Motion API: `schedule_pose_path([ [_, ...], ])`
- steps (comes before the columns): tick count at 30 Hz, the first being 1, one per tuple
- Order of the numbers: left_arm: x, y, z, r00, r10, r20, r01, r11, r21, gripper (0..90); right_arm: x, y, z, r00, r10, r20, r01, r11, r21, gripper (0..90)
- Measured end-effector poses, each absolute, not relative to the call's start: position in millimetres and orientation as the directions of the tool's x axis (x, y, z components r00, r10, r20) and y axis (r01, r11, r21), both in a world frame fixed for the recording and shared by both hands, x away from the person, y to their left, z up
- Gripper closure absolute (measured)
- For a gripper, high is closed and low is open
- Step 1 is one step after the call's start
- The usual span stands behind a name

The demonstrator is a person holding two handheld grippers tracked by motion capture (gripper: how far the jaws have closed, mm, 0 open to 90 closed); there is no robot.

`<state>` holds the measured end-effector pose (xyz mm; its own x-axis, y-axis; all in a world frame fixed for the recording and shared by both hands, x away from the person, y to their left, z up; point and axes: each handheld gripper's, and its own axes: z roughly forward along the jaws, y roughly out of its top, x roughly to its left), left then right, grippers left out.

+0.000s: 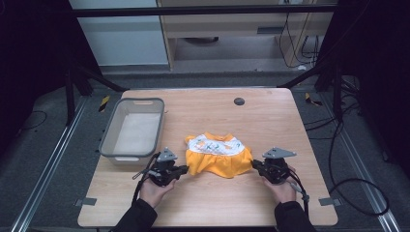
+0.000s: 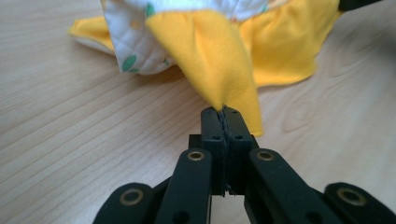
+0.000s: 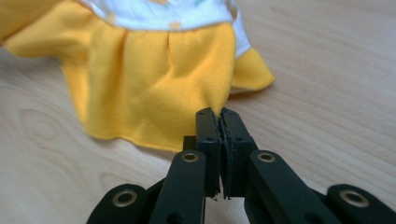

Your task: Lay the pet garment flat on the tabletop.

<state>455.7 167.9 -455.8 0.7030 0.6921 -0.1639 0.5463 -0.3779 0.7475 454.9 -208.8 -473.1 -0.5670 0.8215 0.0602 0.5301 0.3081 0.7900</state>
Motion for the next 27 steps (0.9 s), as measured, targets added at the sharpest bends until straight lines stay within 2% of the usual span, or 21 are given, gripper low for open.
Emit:
schedule_pose_path([
  [5,437,191,-436,0.718,0.667,-0.2,0.531,-0.338,0.777,89.5,433,-216,-452,-0.597,0.798,0.083,0.494,0.284,0.822,87.3],
  [11,426,202,-434,0.717,0.65,-0.253,0.564,-0.326,0.759,89.4,409,-220,-435,-0.64,0.754,0.144,0.483,0.249,0.839,87.0],
  [15,413,204,-446,0.711,0.65,-0.27,0.605,-0.368,0.707,89.2,399,-220,-440,-0.654,0.74,0.157,0.513,0.282,0.811,86.9],
  [21,401,203,-460,0.715,0.668,-0.208,0.599,-0.431,0.675,87.6,385,-217,-456,-0.655,0.744,0.131,0.541,0.341,0.769,83.4],
  [23,401,202,-462,0.709,0.682,-0.18,0.596,-0.443,0.67,79.4,385,-217,-461,-0.644,0.759,0.1,0.531,0.35,0.772,77.5],
  [24,400,203,-461,0.703,0.69,-0.174,0.594,-0.434,0.677,79.4,385,-217,-461,-0.644,0.759,0.1,0.531,0.35,0.772,77.5],
  [27,398,206,-454,0.689,0.711,-0.141,0.567,-0.406,0.717,68.7,385,-221,-459,-0.631,0.771,0.08,0.504,0.33,0.798,72.4],
])
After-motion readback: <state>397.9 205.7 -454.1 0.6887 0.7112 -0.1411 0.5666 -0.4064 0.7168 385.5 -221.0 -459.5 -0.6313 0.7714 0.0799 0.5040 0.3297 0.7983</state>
